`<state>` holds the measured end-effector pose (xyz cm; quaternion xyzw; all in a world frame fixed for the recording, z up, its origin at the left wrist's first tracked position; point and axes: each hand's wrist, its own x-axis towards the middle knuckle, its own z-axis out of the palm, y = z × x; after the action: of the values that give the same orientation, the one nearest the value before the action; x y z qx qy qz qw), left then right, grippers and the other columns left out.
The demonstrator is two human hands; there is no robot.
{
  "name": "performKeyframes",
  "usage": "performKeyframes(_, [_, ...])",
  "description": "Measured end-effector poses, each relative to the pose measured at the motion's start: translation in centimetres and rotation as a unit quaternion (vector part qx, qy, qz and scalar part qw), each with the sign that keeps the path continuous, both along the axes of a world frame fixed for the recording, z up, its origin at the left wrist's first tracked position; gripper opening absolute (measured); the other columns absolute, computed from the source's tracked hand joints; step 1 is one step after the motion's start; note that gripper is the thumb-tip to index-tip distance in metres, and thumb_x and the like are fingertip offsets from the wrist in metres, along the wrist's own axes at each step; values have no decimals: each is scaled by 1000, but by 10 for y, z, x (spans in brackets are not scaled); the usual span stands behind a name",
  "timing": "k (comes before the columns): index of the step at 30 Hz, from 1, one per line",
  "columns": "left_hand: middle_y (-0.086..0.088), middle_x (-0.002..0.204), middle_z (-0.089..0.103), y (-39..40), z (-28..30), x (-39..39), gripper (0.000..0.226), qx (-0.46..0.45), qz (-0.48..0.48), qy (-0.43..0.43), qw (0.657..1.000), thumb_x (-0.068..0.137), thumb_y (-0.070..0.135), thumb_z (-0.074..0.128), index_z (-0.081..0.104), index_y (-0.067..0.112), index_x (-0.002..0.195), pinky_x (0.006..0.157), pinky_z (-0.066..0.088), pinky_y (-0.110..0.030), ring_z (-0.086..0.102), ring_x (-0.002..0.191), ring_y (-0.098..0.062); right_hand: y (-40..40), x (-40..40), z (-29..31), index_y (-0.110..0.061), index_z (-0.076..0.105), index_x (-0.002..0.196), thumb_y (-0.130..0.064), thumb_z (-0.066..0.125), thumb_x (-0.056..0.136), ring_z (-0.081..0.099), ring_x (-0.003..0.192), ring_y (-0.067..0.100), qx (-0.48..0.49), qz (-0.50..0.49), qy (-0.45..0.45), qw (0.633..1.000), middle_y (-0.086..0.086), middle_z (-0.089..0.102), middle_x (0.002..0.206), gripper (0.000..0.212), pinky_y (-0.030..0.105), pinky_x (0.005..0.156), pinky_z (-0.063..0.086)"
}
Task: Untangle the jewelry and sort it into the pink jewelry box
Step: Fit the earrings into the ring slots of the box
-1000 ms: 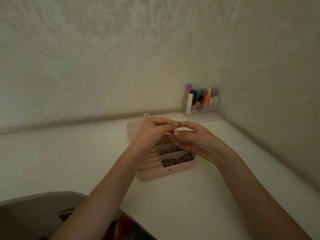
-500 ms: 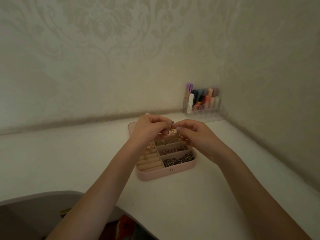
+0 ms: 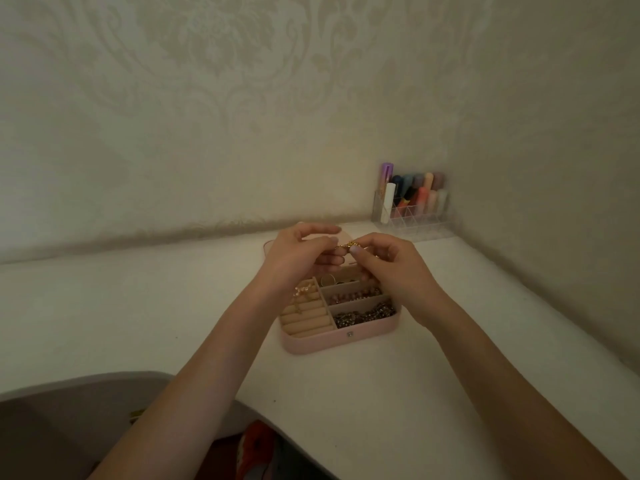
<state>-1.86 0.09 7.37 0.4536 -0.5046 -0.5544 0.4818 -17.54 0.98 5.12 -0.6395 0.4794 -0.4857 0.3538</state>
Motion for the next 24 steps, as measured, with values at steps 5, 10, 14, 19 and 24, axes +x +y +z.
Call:
performKeyframes(5, [-9,72,69,3,0,7,7,14,-15,50,999,88,3,60,65,6,93,57,54,-21,66,60,-13,2,6,3,-19,70,83,-17,67,87,63,67,20,-65,-21,0,998,1,67,70,6,30,65,51])
performKeyframes(10, [-9,76,70,4,-3,12,10,-13,-54,57,997,88,4,62,68,1,95,65,56,-19,67,67,-10,7,12,6,-10,64,81,-17,59,91,51,52,6,52,9,-83,995,-5,60,60,14,17,49,41])
performKeyframes(14, [-11,79,71,7,-5,15,13,-50,-44,11,998,83,0,66,70,0,96,68,56,-20,68,69,-12,9,16,7,-12,59,76,-18,52,93,50,56,13,107,24,-112,988,0,60,65,19,24,53,39])
performKeyframes(19, [-15,86,70,10,-4,18,11,-139,16,-73,987,82,5,70,74,15,82,65,54,-20,67,72,-11,9,16,7,-14,62,73,-23,47,96,52,57,13,111,26,-76,991,-1,61,63,29,25,55,41])
performKeyframes(24, [-10,77,71,12,-3,25,11,-159,23,-80,984,81,2,69,73,12,83,66,56,-21,68,69,-12,10,17,0,-10,65,79,-24,47,98,55,57,5,-3,16,32,999,-1,62,66,30,16,56,46])
